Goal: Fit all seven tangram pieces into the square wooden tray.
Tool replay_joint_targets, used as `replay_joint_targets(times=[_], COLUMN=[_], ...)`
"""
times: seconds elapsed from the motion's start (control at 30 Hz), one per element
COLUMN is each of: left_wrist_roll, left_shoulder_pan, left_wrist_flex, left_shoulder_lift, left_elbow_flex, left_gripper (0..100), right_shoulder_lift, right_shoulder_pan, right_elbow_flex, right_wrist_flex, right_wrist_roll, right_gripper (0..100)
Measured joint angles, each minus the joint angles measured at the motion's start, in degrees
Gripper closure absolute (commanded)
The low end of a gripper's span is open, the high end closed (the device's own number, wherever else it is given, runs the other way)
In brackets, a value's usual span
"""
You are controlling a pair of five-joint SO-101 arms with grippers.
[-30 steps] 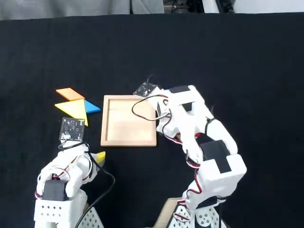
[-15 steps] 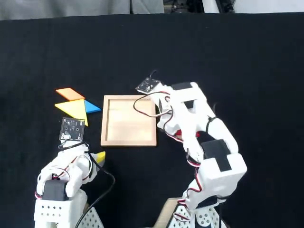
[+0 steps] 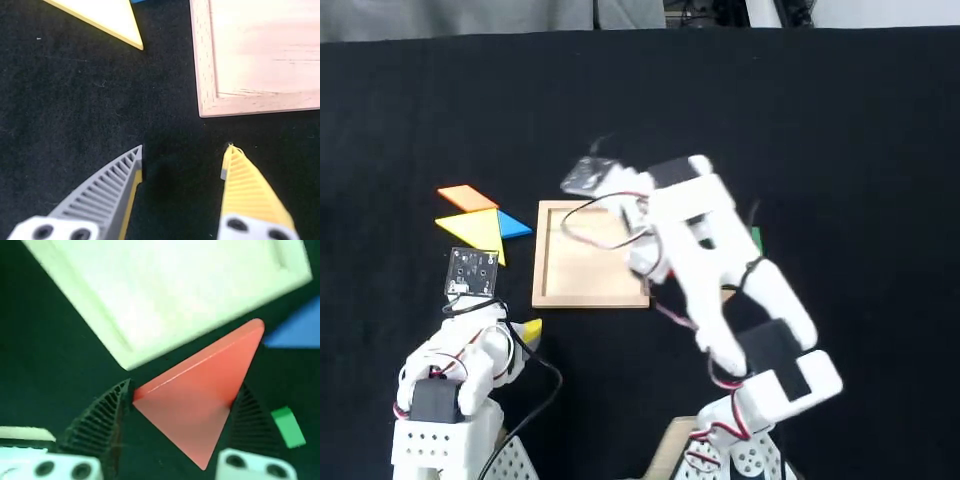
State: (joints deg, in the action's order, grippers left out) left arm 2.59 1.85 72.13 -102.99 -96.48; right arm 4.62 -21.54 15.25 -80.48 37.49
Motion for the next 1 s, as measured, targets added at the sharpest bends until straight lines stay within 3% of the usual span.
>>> replay_joint_targets(times=[0.2, 0.57, 0.77, 0.87, 1.0], left_wrist_roll=[0.0, 0.0, 0.0, 0.0, 0.0], left_shoulder_pan=[0.0, 0.0, 0.0, 0.0, 0.0], left_wrist_flex=[0.0, 0.0, 0.0, 0.0, 0.0], left_shoulder_lift=[0.0, 0.0, 0.0, 0.0, 0.0], left_elbow_flex=[0.0, 0.0, 0.0, 0.0, 0.0], left_gripper=[74, 74, 74, 74, 74], right_shoulder_lift=[0.0, 0.0, 0.0, 0.0, 0.0], right_shoulder_pan=[-8.2, -10.4, -10.4, -10.4, -11.5], right_elbow_flex=[-3.5, -4.3, -4.3, -4.3, -4.3], right_wrist_flex=[3.0, 8.1, 9.8, 10.0, 9.0], right_wrist_roll=[-15.4, -18.5, -27.0, -25.9, -12.0], right_gripper=[77.3, 77.3, 77.3, 77.3, 76.9])
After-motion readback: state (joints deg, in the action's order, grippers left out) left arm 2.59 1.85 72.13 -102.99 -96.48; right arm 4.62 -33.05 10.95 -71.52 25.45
